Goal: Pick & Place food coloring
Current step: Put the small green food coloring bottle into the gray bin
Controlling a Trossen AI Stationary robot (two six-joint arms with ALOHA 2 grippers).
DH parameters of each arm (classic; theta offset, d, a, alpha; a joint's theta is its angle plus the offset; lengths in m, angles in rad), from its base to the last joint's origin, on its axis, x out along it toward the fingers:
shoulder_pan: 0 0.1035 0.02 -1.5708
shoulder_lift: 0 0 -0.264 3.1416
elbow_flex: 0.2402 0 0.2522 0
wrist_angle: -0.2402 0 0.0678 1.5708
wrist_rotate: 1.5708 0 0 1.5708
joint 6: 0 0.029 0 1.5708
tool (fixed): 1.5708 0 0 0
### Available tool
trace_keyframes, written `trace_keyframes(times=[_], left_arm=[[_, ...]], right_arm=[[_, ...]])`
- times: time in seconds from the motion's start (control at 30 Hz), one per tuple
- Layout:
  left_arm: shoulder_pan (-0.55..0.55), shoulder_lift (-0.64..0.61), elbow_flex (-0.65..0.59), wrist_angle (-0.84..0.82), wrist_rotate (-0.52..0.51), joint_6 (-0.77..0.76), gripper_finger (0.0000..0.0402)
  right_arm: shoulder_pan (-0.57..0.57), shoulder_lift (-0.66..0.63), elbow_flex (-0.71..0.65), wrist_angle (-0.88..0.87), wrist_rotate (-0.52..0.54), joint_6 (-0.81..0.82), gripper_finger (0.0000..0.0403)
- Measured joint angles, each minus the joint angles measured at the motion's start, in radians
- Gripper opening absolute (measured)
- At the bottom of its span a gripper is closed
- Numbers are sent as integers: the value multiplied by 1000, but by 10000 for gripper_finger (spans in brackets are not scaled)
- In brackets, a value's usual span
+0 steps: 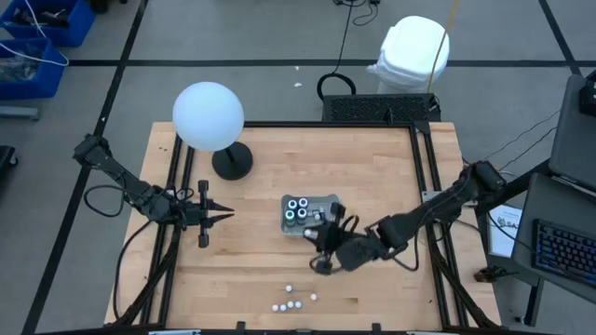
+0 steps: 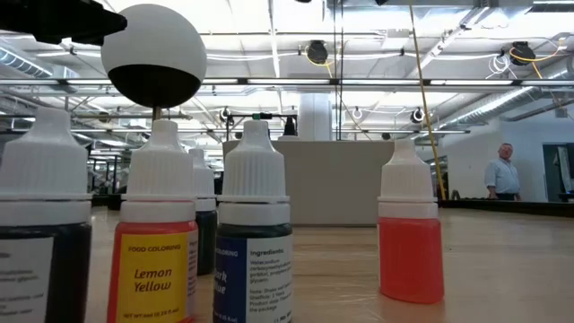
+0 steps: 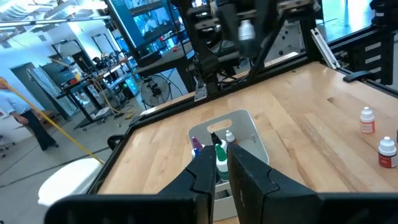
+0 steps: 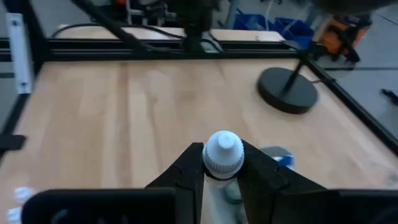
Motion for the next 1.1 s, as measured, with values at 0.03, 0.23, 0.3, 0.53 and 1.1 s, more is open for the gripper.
trace_keyframes(times=[0.03,0.23,0.3,0.53,1.1], left_arm=[[0,0,0,0,0,0,49],[0,0,0,0,0,-1,49],[0,0,0,0,0,0,49],[0,0,0,-1,0,0,49],[0,0,0,-1,-2,1,49]], right_arm=[[-15,-10,0,-23,-4,6,66],[-127,-36,0,-178,-68,78,64],[-170,-33,0,-233,-121,119,66],[-249,-1,-1,-367,-245,193,64],[-267,11,-239,-96,-268,236,64]])
